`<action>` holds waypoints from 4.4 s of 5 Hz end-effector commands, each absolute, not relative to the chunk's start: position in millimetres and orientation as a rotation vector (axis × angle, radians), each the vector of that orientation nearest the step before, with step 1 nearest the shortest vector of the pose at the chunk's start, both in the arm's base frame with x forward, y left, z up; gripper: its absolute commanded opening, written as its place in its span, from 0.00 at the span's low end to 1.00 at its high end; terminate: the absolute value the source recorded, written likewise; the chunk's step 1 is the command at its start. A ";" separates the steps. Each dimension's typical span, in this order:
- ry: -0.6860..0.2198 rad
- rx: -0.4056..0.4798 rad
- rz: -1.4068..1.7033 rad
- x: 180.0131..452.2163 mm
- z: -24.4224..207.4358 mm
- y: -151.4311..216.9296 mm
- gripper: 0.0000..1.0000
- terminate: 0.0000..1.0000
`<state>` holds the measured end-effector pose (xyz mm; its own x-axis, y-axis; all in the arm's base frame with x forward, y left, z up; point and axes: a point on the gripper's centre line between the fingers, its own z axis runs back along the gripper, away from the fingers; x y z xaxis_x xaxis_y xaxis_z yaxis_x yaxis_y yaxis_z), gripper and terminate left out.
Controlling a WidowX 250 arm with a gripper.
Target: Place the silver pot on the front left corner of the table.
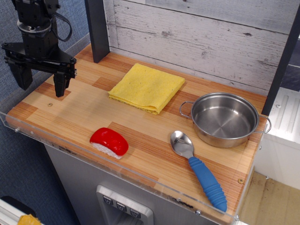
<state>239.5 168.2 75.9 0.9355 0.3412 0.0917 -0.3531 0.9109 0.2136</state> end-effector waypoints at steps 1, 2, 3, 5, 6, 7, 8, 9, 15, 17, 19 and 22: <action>-0.053 0.230 0.358 239.5 75.9 168.2 1.00 0.00; -0.076 0.216 0.321 251.9 80.1 145.0 1.00 0.00; -0.101 0.200 0.264 271.9 83.1 113.0 1.00 0.00; -0.192 0.114 0.007 322.4 84.8 50.5 1.00 0.00; -0.202 0.095 -0.060 339.5 82.1 24.9 1.00 0.00; -0.216 0.091 -0.152 354.4 77.8 -4.8 1.00 0.00; -0.221 0.076 -0.228 364.5 75.1 -29.4 1.00 0.00; -0.209 0.068 -0.275 369.3 70.2 -45.8 1.00 0.00; -0.135 -0.026 -0.322 370.2 34.6 -58.5 1.00 0.00; -0.178 -0.048 -0.322 368.5 40.1 -56.4 0.00 0.00; -0.198 -0.055 -0.300 364.5 56.5 -51.5 0.00 0.00; -0.254 0.004 -0.200 339.8 91.1 -7.7 0.00 0.00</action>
